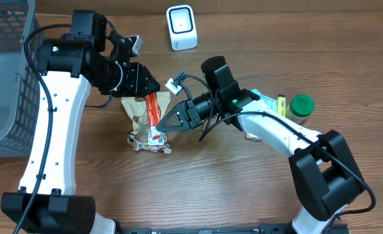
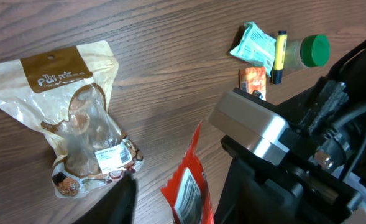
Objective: Scan the item barcode
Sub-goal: 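Pull the Nescafe stick out of the bundle toward the right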
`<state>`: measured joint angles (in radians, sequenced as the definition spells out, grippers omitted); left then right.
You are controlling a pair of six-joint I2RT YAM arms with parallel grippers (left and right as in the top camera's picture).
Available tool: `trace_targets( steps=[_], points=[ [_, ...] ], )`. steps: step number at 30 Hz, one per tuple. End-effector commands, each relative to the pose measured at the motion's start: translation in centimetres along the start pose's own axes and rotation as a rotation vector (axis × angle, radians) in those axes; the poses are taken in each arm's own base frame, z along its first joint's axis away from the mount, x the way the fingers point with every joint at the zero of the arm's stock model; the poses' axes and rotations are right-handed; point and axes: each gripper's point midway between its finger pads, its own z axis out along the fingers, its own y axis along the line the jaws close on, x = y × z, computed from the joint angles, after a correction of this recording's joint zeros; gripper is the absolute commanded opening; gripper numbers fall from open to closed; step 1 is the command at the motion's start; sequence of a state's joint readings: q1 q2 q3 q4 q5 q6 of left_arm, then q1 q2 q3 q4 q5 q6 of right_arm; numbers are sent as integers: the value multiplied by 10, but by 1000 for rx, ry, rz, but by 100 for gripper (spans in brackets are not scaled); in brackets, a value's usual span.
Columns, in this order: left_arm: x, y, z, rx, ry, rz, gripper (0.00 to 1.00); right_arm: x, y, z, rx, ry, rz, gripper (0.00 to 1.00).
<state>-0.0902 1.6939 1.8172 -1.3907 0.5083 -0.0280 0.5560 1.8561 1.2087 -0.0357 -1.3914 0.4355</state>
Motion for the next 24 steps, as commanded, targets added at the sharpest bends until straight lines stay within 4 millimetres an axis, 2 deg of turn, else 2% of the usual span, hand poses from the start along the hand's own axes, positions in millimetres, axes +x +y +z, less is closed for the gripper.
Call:
trace_targets(
  steps=[1,5,11,12,13,15,20,24],
  points=[
    [1,1,10,10,28,-9,22,-7,16,-4,-22,-1,-43,4],
    [2,0,11,11,31,-7,4,-8,17,-4,-23,-4,-55,4],
    [2,0,11,11,31,-8,4,-9,17,-4,-22,-4,-57,4],
    [2,0,11,11,31,-8,4,-9,17,-4,-21,-5,-57,9],
    [1,1,11,11,30,-33,4,-9,16,-4,-18,-6,-57,23],
    [1,1,10,11,30,-75,4,-10,16,-5,-15,-10,-59,39],
    [3,-7,10,55,38,-86,4,-14,14,-11,-8,-28,-75,50],
    [5,-17,9,115,48,-91,4,-19,11,-22,7,-53,-75,52]
  ],
)
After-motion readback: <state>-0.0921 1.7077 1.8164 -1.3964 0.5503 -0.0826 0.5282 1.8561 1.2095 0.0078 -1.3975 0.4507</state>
